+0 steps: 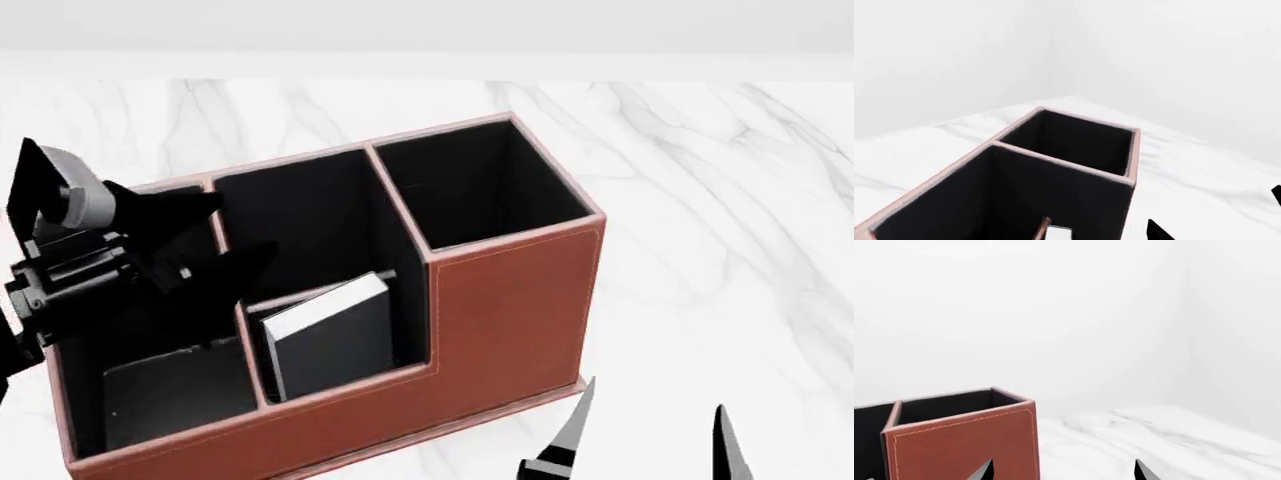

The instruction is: Pick up the book and place it in the back compartment of the caddy.

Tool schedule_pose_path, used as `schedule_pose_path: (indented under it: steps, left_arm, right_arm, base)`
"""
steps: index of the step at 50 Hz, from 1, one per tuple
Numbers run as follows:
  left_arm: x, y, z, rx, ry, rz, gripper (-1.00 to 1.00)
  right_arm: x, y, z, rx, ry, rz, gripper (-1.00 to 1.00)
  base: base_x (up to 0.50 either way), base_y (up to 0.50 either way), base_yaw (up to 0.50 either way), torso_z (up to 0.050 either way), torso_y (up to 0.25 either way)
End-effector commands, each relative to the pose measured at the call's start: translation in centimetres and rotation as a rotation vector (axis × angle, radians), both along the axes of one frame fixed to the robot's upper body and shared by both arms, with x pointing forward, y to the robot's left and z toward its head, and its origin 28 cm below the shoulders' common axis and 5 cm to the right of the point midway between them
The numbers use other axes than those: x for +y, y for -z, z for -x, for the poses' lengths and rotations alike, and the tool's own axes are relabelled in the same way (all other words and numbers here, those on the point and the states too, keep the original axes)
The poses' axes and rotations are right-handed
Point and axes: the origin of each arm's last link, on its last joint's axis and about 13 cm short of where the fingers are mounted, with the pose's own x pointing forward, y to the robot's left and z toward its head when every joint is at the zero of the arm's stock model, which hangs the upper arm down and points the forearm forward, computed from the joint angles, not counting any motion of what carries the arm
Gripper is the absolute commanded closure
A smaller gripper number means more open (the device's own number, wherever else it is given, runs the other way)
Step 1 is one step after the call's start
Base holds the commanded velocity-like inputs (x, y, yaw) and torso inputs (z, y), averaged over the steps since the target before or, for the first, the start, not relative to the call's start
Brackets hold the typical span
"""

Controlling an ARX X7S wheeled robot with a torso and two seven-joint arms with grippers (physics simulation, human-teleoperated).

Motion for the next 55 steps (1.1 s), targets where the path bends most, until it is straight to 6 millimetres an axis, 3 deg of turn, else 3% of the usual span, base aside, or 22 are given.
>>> schedule_pose_path:
  steps: [1,12,28,39,55]
  left_arm:
    - [0.7,-2.6,5.1,-0.102,0.02,0.001,-1.0]
    - [0.6,-5.9,10.2,-0.217,0.101,0.029,-1.0]
    - [-0.3,-7.7,13.9,-0.313,0.211,0.006,-1.0]
    - [-0.6,-8.8,16.9,-0.418,0.235,-0.005,-1.0]
    - [-0.8,-10.0,17.9,-0.488,0.207,-0.057,-1.0]
  right_arm:
    - [0.4,-2.5,-1.7,-0.012,-0.018,0.024,-1.0]
    - [0.6,-5.6,-2.4,-0.069,-0.018,0.043,-1.0]
    - [1.2,-8.0,-2.1,-0.136,-0.036,0.058,-1.0]
    - [1.3,-10.2,-0.2,-0.23,-0.041,0.079,-1.0]
    - [1.3,-11.7,2.0,-0.317,-0.042,0.083,-1.0]
  base:
    - [0.0,0.0,0.0,0.0,0.0]
    - [0.0,0.0,0.0,0.0,0.0]
    - [0.0,0.0,0.0,0.0,0.0]
    - [0.0,0.0,0.0,0.0,0.0]
    - [0.0,0.0,0.0,0.0,0.0]
